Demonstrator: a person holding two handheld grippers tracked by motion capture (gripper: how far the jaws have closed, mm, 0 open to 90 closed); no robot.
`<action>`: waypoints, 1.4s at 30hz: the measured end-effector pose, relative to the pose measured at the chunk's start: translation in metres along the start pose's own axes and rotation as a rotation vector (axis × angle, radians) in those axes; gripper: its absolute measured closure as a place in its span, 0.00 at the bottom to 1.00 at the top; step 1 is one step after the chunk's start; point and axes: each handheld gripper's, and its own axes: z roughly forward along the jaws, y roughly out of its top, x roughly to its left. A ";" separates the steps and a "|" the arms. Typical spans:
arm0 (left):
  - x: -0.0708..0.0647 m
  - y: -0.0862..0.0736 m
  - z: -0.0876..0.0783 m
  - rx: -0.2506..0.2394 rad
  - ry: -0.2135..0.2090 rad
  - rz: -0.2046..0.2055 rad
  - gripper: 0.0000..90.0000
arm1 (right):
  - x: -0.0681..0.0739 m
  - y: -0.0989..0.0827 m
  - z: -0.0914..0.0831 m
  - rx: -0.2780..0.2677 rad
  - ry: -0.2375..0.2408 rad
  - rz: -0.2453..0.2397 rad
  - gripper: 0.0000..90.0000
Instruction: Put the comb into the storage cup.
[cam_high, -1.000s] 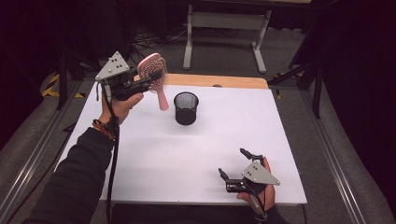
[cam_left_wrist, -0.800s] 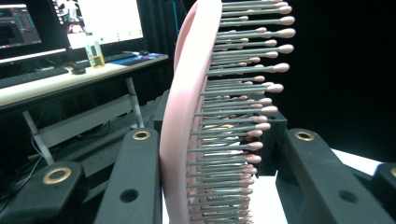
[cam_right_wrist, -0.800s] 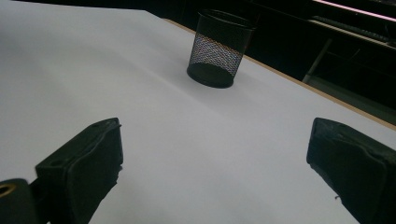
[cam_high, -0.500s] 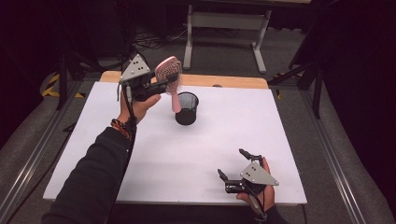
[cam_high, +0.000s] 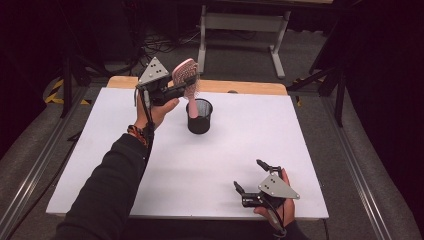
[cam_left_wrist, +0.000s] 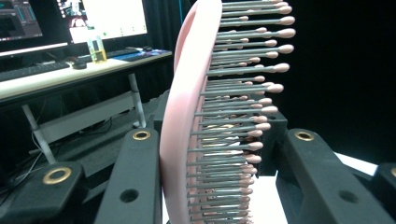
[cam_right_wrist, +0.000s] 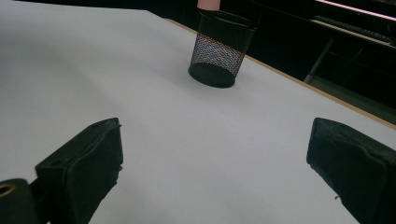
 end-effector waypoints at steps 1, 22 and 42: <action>0.000 0.000 0.002 0.002 0.006 0.001 0.70 | 0.000 0.000 0.000 0.000 0.002 -0.001 0.05; 0.008 -0.015 0.027 -0.007 0.039 -0.079 0.70 | 0.003 0.000 0.003 0.006 0.023 -0.005 0.05; -0.002 -0.042 0.035 0.033 0.019 -0.116 0.70 | 0.003 0.000 0.006 0.018 0.036 -0.002 0.05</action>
